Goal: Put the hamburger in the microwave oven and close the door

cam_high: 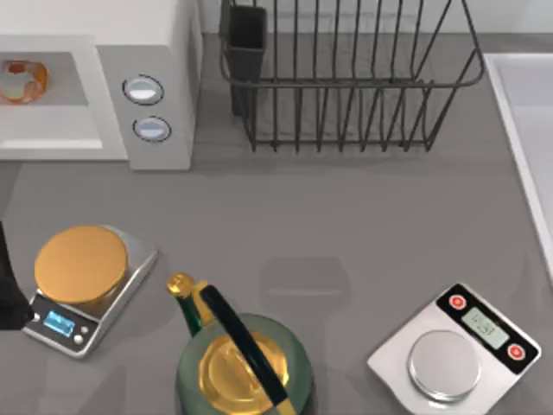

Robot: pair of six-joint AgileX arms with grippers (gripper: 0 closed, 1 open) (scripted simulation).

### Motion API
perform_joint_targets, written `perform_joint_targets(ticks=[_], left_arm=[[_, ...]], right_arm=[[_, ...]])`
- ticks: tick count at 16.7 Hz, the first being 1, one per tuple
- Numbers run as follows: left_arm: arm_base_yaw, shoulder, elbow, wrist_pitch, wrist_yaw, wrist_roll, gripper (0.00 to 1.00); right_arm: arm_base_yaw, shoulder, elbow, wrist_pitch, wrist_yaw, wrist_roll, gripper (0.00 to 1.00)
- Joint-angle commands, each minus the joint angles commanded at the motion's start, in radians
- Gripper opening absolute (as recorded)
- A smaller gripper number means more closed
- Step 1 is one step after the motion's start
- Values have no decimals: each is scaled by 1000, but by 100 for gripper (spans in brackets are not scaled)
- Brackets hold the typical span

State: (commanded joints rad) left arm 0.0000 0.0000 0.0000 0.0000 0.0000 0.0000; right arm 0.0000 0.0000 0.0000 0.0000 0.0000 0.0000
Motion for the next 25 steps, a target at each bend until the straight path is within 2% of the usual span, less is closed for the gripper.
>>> perform_joint_targets(ticks=[4, 17, 25], left_arm=[[0, 0, 0, 0, 0, 0, 100], [0, 0, 0, 0, 0, 0, 2], [0, 0, 0, 0, 0, 0, 0]], right_arm=[[0, 0, 0, 0, 0, 0, 100], [0, 0, 0, 0, 0, 0, 100], [0, 0, 0, 0, 0, 0, 100]])
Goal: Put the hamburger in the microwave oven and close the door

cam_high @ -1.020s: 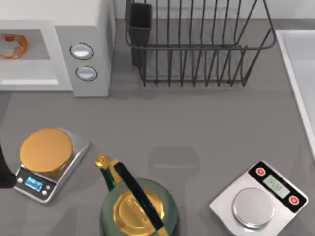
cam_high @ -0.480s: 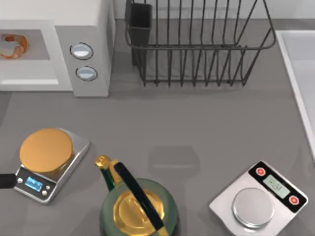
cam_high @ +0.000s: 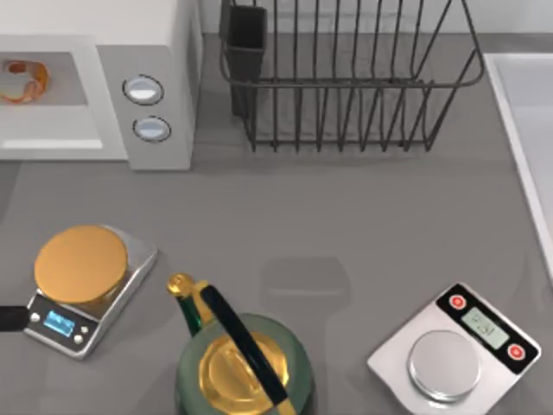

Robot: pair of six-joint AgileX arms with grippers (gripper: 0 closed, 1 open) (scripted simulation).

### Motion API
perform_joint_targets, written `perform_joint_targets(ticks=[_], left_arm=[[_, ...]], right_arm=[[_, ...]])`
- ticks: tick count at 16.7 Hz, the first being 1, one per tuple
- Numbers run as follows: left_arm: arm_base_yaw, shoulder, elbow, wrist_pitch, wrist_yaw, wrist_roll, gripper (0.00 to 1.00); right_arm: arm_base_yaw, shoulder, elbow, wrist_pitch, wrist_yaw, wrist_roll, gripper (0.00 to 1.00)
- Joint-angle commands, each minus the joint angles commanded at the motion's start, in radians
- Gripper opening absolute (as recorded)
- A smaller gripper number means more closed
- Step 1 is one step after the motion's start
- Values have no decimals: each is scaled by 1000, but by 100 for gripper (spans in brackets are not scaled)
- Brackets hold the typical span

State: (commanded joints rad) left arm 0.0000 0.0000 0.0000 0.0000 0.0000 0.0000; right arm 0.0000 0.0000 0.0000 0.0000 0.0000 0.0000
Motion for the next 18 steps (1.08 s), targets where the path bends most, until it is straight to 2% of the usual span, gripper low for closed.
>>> perform_joint_targets(ticks=[3, 8, 14, 18], left_arm=[[-16, -13, -11, -4, -14, 0, 0], [-97, -86, -68, -20, -96, -2, 0], [-99, -70, -43, -2, -101, -2, 0], [-90, 75, -25, 119, -87, -1, 0]], right_arm=[[0, 0, 0, 0, 0, 0, 100], [0, 0, 0, 0, 0, 0, 100], [0, 0, 0, 0, 0, 0, 100], [0, 0, 0, 0, 0, 0, 100]])
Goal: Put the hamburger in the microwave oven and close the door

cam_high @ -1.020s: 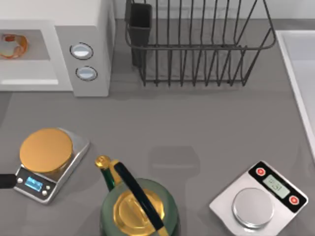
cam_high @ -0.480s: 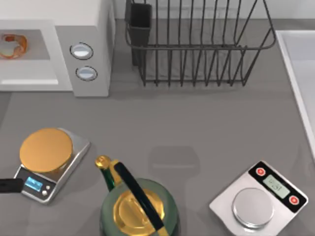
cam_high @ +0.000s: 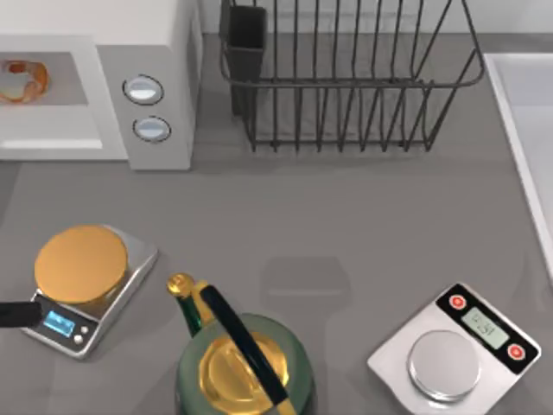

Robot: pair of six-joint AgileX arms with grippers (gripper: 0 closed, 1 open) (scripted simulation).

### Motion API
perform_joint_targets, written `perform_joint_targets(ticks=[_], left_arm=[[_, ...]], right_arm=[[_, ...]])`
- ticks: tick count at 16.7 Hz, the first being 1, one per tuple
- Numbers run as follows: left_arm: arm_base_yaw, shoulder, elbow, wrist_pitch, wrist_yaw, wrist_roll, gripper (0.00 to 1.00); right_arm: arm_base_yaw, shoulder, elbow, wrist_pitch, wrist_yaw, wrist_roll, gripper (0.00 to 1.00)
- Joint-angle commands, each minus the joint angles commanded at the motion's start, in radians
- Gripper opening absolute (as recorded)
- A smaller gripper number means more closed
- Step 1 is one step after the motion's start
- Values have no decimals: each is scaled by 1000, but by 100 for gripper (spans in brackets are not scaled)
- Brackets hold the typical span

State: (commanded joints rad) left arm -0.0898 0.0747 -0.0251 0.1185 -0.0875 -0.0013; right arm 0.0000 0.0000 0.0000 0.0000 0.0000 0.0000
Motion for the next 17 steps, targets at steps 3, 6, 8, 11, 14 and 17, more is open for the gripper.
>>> perform_joint_targets(ticks=[3, 6, 8, 11, 14, 17], left_arm=[[20, 68, 14, 57, 17, 2, 0], [21, 70, 15, 59, 18, 3, 0], [15, 64, 11, 54, 14, 2, 0], [-49, 28, 18, 13, -59, 3, 0], [-160, -36, 28, -65, -165, 5, 0], [-239, -95, 38, -135, -239, 5, 0]], right_arm=[[0, 0, 0, 0, 0, 0, 100], [0, 0, 0, 0, 0, 0, 100], [0, 0, 0, 0, 0, 0, 100], [0, 0, 0, 0, 0, 0, 100], [0, 0, 0, 0, 0, 0, 100], [0, 0, 0, 0, 0, 0, 100]])
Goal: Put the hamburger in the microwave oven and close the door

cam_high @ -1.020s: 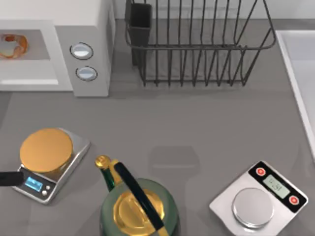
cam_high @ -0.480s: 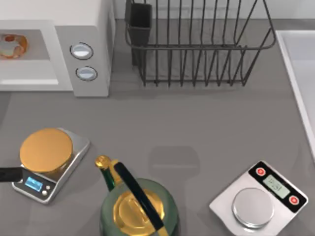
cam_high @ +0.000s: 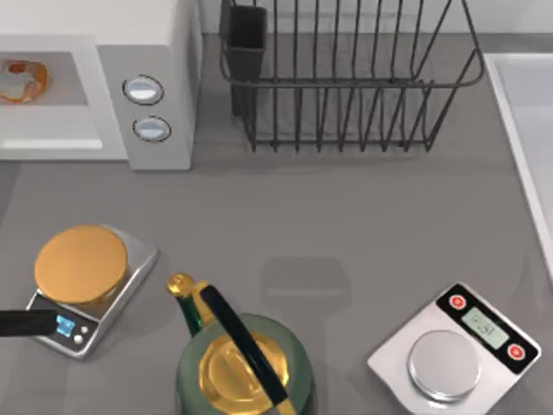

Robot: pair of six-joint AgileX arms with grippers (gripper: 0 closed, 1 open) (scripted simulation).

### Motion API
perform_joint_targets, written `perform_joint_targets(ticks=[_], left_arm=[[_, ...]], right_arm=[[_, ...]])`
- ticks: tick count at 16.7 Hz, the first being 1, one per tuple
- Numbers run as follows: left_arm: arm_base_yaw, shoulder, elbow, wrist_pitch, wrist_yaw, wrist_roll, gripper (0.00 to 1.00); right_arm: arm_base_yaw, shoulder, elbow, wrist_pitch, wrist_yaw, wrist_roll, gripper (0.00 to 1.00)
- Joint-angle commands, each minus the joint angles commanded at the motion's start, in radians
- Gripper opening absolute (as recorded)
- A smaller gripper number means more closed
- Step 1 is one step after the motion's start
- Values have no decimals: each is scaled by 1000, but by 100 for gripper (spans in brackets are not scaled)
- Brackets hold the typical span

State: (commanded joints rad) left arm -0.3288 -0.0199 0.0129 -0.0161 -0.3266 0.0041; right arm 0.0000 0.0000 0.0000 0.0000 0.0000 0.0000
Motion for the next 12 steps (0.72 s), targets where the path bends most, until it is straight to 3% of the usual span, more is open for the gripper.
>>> perform_joint_targets(ticks=[7, 12], left_arm=[[-1, 0, 10, -12, -3, 6, 0], [197, 193, 205, -80, 154, 134, 0]], right_arm=[[0, 0, 0, 0, 0, 0, 100], [0, 0, 0, 0, 0, 0, 100]])
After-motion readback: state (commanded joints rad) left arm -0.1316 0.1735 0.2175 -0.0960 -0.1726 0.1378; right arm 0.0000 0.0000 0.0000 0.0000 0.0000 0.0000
